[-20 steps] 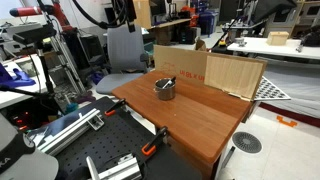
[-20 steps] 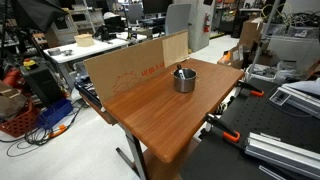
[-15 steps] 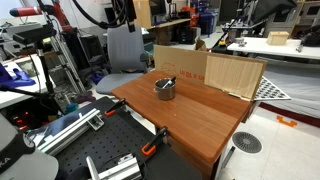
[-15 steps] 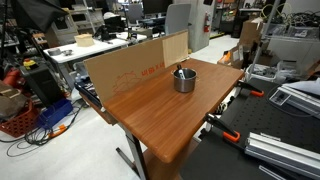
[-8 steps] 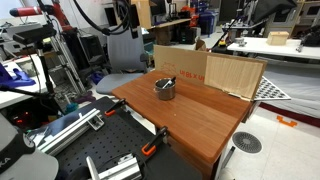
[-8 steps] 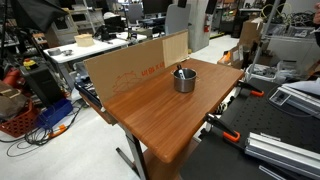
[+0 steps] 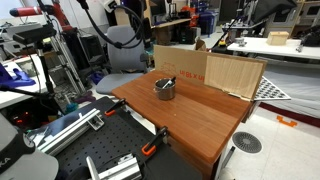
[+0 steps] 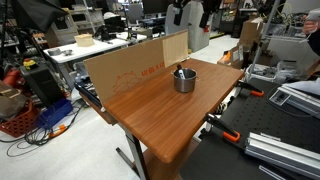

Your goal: Remove the marker from the silver pot and put on the table

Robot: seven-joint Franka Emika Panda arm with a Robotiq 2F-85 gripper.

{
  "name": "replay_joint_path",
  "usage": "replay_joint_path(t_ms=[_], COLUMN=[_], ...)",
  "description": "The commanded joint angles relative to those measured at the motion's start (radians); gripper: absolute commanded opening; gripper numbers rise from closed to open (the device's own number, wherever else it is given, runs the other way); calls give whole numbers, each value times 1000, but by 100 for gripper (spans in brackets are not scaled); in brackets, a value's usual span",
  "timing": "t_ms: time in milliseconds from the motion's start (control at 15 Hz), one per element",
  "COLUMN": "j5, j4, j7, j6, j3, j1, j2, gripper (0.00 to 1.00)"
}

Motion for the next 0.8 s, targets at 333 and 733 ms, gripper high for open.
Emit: replay_joint_path(t_ms=[333,733], j5=[-101,-167], j4=[73,130], j7=[88,132], j6=[76,183], j3=[-28,-59], j1=[-42,-32], j2=[193,320], gripper=[100,100])
